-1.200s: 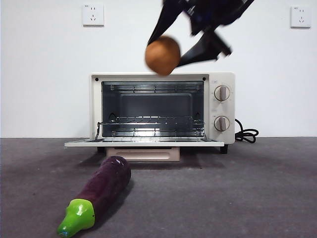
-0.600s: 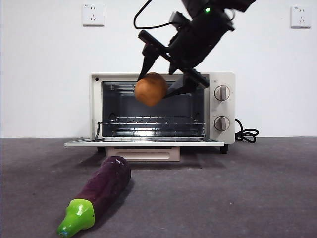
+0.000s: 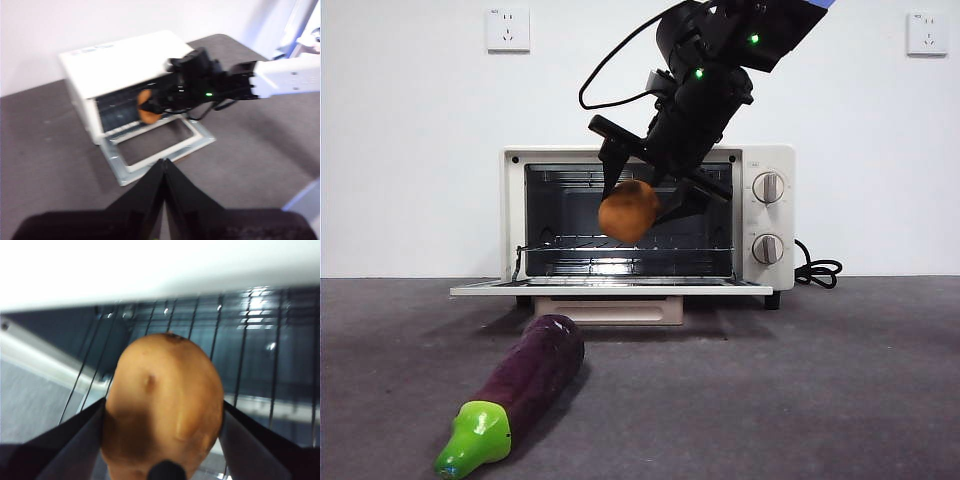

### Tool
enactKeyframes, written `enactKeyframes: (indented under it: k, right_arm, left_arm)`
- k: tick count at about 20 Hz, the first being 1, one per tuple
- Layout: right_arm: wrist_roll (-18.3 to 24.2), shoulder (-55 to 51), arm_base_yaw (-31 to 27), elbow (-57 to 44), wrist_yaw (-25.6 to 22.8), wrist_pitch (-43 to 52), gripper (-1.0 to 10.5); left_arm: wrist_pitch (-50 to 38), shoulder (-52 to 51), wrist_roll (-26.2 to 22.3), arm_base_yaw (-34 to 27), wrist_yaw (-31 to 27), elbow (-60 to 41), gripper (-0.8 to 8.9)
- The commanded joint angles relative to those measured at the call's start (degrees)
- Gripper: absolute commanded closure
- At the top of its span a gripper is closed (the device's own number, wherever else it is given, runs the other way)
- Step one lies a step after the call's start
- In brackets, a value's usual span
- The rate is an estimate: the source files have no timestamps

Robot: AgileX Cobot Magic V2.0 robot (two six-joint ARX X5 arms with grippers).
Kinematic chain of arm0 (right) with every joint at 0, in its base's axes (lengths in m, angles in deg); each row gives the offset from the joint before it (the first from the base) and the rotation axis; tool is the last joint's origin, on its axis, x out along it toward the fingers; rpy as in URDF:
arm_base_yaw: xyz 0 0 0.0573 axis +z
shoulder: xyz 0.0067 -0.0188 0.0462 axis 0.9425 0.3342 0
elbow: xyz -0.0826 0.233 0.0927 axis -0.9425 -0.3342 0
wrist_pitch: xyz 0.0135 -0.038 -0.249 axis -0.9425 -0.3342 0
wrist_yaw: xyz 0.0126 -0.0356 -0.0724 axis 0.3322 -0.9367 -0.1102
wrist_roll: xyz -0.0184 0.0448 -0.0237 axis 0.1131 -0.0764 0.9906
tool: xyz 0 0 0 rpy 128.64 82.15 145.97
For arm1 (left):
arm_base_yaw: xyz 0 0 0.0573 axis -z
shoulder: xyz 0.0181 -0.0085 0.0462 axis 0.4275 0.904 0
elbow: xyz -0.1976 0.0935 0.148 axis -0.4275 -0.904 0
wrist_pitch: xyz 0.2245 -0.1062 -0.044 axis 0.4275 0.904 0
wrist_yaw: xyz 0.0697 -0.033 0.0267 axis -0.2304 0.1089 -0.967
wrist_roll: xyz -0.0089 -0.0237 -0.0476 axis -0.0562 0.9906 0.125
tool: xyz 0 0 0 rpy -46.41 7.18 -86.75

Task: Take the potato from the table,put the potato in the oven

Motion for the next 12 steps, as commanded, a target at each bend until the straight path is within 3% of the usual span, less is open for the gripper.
enactKeyframes:
  k: [1,3,6,10,12]
  right_arm:
    - [-0.9,2.0,0.1,0.3,-0.4,1.7,9.1]
    - [-2.1,2.8,0.1,0.3,-1.0,2.7,9.0]
    - [-2.3,3.0,0.1,0.3,-3.0,2.3,7.5]
    - [-2.4,3.0,0.1,0.3,-4.0,2.4,7.3]
    - [-2.3,3.0,0.1,0.3,-4.2,2.7,5.6]
  left_arm:
    - [-0.2,-0.1,-1.3,0.1,-2.6,-0.4,8.19]
    - [-0.2,-0.1,-1.5,0.1,-2.8,-0.4,8.19]
    - [-0.2,-0.1,-1.6,0.1,-2.8,-0.4,8.19]
    - [-0.2,-0.1,-1.7,0.1,-2.8,-0.4,8.19]
    - [-0.2,-0.1,-1.7,0.1,-2.8,-0.4,8.19]
